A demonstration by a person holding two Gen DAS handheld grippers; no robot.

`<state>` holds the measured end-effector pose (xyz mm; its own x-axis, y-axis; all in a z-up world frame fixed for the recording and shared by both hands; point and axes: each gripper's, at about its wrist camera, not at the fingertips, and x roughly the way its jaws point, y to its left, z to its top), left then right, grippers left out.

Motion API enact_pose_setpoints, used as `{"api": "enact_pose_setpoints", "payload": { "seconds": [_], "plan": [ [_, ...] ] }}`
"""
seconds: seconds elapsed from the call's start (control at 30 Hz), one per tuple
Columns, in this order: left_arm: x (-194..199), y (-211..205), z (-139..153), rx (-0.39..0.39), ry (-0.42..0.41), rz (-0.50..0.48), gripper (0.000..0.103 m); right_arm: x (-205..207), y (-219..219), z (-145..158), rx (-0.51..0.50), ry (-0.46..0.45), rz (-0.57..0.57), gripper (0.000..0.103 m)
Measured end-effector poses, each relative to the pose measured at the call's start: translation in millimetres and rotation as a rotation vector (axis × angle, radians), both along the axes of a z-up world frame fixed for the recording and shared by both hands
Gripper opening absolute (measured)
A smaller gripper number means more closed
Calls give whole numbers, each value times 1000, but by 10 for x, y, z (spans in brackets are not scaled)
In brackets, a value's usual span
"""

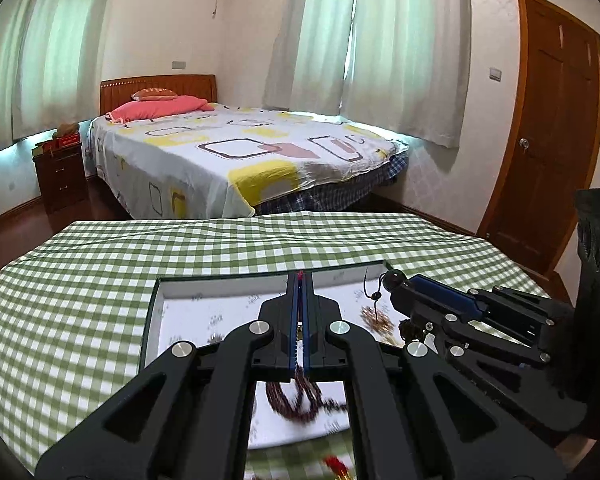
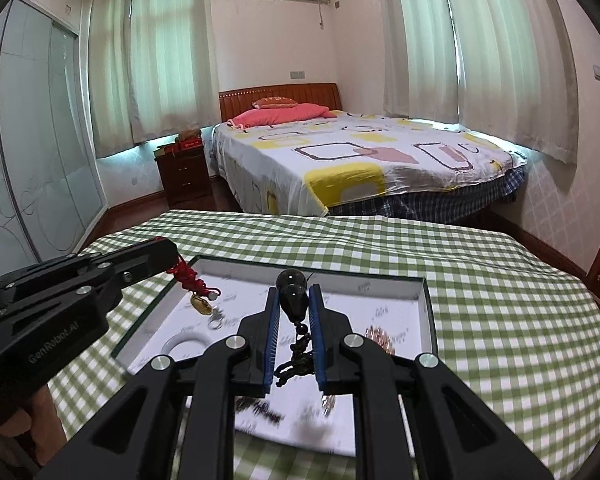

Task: Organize jewelry
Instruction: 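Lower the red charm and black pendant into the tray and open both grippers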

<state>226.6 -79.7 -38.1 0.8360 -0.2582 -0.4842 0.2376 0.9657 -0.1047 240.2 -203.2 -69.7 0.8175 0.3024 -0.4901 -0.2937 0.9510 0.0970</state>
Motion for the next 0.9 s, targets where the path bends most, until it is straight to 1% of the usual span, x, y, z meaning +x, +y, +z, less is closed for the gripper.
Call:
{"api": "enact_pose_setpoints", "payload": {
  "seconds": [0.07,0.2,0.37,0.57,0.6,0.77,0.83,0.87,0.9],
  "plan": [
    [164,-18,-92,8,22,2,2,150,0,-81,-3,20,-5,15],
    [503,-26,-417,24,108,6,2,411,-4,-319,-19,81,-9,15],
    [781,-1,-757,40,210,17,2,664,9,-606,-37,171,-12,15],
    [952,46,-934,57,276,23,2,789,29,-786,-56,236,-16,15],
    [979,48,-967,57,297,17,2,801,39,-803,-59,243,-16,15],
    [1027,20,-1070,46,348,9,2,837,13,-874,-55,277,-21,16],
    [1032,16,-1075,45,347,14,5,839,16,-891,-62,281,-20,19],
    [1034,11,-1075,43,349,15,11,840,23,-894,-63,281,-21,21],
    [1034,9,-1080,41,353,16,20,839,20,-897,-62,281,-22,25]
  ]
}}
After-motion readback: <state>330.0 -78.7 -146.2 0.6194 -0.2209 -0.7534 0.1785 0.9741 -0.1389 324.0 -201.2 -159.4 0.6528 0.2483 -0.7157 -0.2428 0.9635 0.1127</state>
